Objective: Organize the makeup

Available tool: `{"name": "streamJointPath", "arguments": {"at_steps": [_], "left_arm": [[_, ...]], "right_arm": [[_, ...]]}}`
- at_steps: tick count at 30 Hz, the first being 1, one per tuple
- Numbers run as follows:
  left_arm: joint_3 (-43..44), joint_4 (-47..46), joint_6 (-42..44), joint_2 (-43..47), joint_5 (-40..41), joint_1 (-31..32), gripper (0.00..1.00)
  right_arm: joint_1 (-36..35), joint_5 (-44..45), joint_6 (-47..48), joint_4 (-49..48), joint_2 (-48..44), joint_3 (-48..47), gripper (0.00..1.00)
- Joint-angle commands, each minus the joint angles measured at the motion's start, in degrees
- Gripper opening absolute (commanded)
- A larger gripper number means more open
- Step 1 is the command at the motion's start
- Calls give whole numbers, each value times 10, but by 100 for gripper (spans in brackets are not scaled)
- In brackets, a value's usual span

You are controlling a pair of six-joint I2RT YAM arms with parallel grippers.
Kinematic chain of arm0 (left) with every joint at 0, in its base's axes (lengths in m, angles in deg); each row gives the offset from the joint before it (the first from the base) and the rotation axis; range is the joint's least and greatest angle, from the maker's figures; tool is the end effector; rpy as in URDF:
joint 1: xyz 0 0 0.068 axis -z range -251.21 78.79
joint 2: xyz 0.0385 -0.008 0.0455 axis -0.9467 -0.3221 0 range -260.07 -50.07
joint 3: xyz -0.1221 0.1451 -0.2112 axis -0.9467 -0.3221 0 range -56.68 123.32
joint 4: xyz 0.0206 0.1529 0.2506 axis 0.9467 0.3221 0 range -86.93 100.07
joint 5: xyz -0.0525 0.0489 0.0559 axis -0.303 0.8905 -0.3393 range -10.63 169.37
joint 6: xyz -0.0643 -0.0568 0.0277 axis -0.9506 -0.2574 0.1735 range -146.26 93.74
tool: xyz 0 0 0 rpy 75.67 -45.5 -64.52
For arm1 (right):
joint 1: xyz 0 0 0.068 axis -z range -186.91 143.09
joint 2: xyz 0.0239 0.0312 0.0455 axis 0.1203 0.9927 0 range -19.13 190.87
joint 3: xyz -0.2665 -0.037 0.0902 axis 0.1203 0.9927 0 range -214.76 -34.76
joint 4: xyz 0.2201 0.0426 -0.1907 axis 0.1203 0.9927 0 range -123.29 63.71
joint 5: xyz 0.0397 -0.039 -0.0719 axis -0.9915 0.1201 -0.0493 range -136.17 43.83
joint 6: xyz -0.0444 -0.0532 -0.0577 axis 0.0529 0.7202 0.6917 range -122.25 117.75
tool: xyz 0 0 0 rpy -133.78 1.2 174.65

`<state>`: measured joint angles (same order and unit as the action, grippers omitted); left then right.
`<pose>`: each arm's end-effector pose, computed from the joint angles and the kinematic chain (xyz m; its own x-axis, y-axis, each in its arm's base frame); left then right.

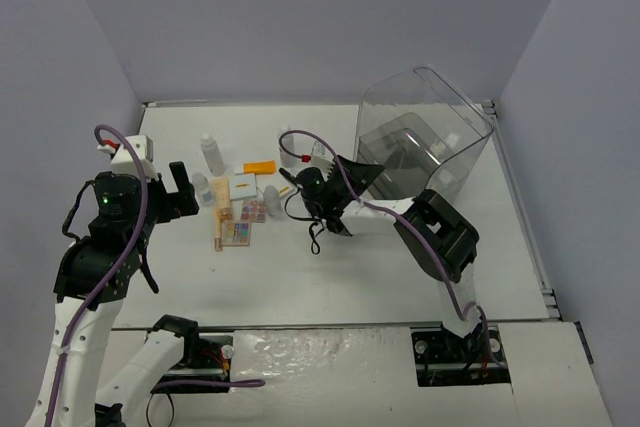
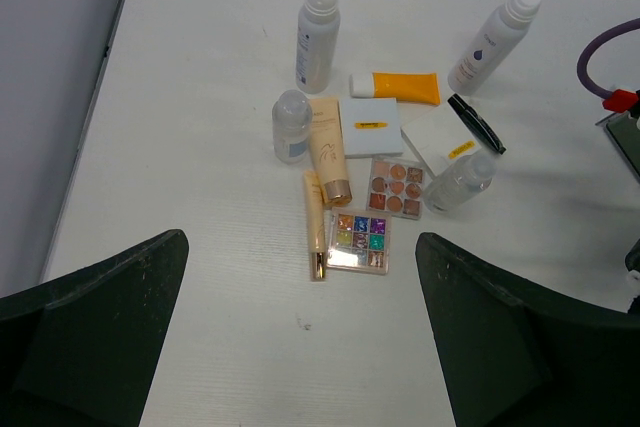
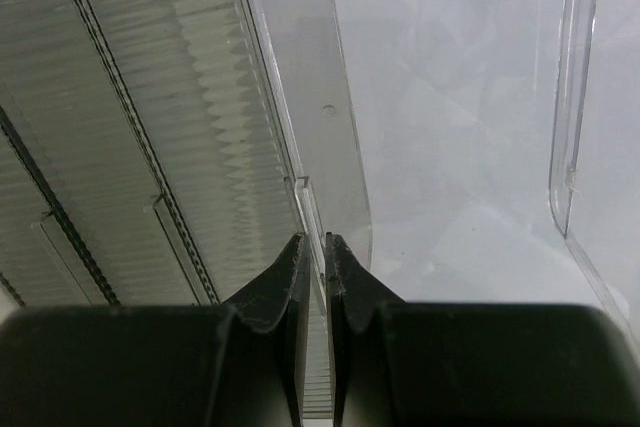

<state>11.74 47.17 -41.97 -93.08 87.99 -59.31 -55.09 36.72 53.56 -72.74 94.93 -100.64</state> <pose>0.1894 -0.0278 0.4263 -0.3193 -0.2064 -0.9249 -0.0223 0.9774 -0.2104 0.3574 0.2793 0.1837 -0.5215 -0.7365 -0.4309 0.2320 0.3637 -0.9022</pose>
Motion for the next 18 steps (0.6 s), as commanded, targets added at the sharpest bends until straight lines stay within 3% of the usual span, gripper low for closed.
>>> {"name": "streamJointPath", "arguments": {"at_steps": [1,8,18], "left_arm": [[11,-27,-10,-2,-7,2,97],[14,-28,-13,-5,-11,2,97],[15,-33,-17,-15,-25,2,97]], "right_arm": [[-17,3,0,-3,-83,-76,0],[-34,-42,-132,210,-105,-175,0],[-53,-91,-176,329,-134,-253,0]]}}
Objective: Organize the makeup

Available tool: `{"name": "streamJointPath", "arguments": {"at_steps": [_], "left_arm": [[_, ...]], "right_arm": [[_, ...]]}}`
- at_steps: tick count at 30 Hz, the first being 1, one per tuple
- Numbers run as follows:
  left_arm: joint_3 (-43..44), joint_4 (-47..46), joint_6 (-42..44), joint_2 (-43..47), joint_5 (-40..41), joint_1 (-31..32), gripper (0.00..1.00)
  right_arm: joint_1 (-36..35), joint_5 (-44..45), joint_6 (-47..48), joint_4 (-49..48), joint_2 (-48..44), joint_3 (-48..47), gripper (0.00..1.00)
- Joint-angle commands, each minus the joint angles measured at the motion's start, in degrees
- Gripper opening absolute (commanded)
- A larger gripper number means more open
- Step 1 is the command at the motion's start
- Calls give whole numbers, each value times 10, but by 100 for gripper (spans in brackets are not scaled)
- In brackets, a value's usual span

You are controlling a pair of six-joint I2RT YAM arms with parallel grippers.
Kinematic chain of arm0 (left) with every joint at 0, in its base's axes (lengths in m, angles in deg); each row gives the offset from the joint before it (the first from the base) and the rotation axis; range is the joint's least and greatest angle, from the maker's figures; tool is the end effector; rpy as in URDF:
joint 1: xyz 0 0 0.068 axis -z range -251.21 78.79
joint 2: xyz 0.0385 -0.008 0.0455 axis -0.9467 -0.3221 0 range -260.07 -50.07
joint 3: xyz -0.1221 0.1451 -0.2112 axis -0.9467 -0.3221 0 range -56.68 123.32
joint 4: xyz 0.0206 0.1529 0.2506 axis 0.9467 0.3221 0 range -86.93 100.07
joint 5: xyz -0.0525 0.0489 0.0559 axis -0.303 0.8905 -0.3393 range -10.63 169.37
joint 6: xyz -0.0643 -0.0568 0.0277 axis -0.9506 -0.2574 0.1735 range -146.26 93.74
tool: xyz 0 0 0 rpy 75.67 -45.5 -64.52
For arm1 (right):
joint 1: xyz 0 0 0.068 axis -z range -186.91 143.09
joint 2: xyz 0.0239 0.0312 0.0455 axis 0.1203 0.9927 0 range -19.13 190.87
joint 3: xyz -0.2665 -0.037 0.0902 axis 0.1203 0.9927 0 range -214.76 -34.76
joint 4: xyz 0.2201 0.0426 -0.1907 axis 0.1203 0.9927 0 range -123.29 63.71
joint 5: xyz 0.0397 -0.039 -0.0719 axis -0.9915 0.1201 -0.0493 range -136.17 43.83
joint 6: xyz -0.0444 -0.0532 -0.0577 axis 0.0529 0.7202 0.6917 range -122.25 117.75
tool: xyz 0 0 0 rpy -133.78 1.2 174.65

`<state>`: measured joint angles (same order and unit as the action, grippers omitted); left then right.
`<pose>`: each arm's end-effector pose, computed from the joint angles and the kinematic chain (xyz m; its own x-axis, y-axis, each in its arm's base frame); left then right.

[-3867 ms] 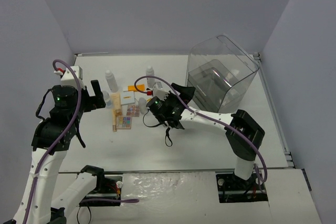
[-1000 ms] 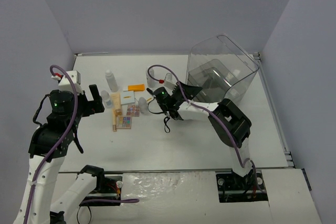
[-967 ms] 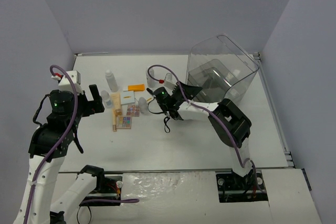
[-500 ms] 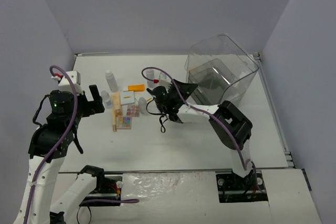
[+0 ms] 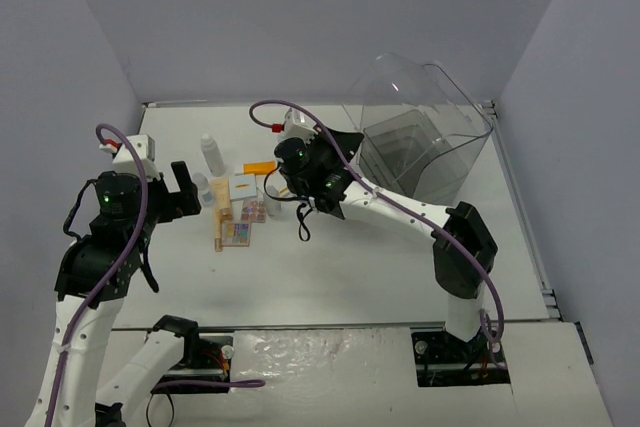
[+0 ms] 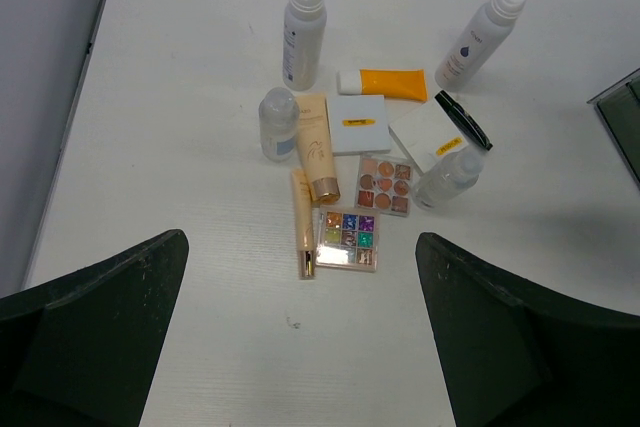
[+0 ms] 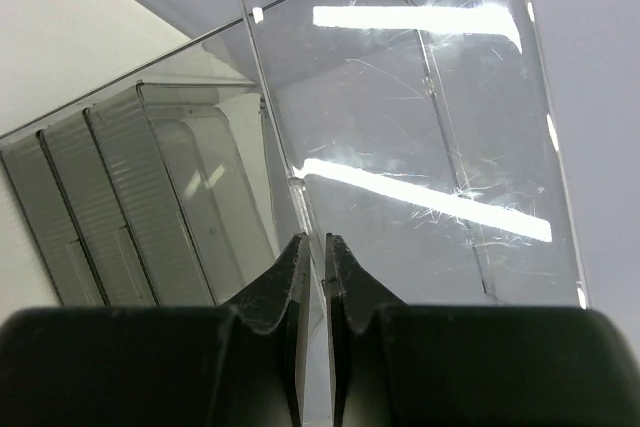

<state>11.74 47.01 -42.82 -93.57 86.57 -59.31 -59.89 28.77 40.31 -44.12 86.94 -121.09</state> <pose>0.1920 -0.0304 0.4252 -0.3308 -0.2194 -0.9179 -0.0058 0.9731 -0.2305 0.3473 0.3312 0.3254 -0.3168 -0.7121 -0.6266 0.2072 0.5927 -0.7783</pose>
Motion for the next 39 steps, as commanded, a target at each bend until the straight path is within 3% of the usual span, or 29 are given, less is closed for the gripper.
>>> {"name": "streamJointPath", "arguments": {"at_steps": [1,16,27,39], "left_arm": [[15,-33,-9,-11,-12,2,97],[35,-86,-33,-66,-122,2,97],[58,-240,-143,-161,-257,4,97],[134,-390,-196,-326,-277,97,97]], "right_arm": [[-5,-12,-47,44,-57,-54,0],[-6,-115,-115,174,-101,-158,0],[-2,-189,-122,194,-151,-168,2],[29,-258,-145,228,-173,-193,3]]}}
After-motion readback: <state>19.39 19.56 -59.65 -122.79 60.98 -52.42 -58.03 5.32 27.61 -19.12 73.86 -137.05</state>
